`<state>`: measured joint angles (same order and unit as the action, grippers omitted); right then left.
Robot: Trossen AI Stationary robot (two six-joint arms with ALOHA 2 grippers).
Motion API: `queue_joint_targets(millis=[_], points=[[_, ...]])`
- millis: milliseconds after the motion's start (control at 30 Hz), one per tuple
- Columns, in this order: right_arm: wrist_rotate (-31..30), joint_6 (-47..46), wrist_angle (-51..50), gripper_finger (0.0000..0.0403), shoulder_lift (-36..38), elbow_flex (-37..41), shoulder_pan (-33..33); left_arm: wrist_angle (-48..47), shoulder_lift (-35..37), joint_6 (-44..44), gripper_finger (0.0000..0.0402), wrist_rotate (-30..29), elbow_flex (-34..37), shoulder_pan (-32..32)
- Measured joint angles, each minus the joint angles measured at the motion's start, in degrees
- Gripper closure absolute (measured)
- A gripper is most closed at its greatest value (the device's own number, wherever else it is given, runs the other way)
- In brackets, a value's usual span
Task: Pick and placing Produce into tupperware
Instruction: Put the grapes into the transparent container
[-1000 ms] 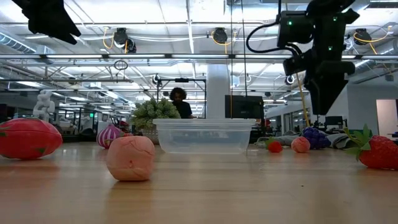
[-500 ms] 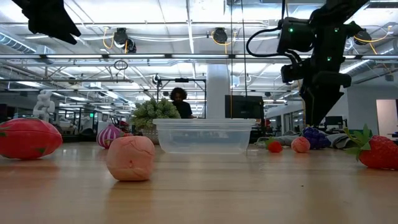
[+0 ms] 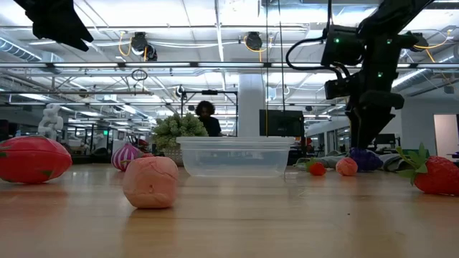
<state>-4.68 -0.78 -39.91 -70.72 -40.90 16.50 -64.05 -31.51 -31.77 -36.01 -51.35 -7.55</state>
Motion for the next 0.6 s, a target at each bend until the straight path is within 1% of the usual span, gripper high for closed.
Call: queue_joint_targets(millis=[267, 600], points=[[0.3, 1.2, 0.6, 0.0128, -0.1, 0.1, 1.4, 0.0, 0.0, 0.0, 0.0158, 0.2, 0.0, 0.0], [0.2, 1.6, 0.0, 0.0128, -0.1, 0.1, 1.4, 0.0, 0.0, 0.0, 0.0158, 0.2, 0.0, 0.0]])
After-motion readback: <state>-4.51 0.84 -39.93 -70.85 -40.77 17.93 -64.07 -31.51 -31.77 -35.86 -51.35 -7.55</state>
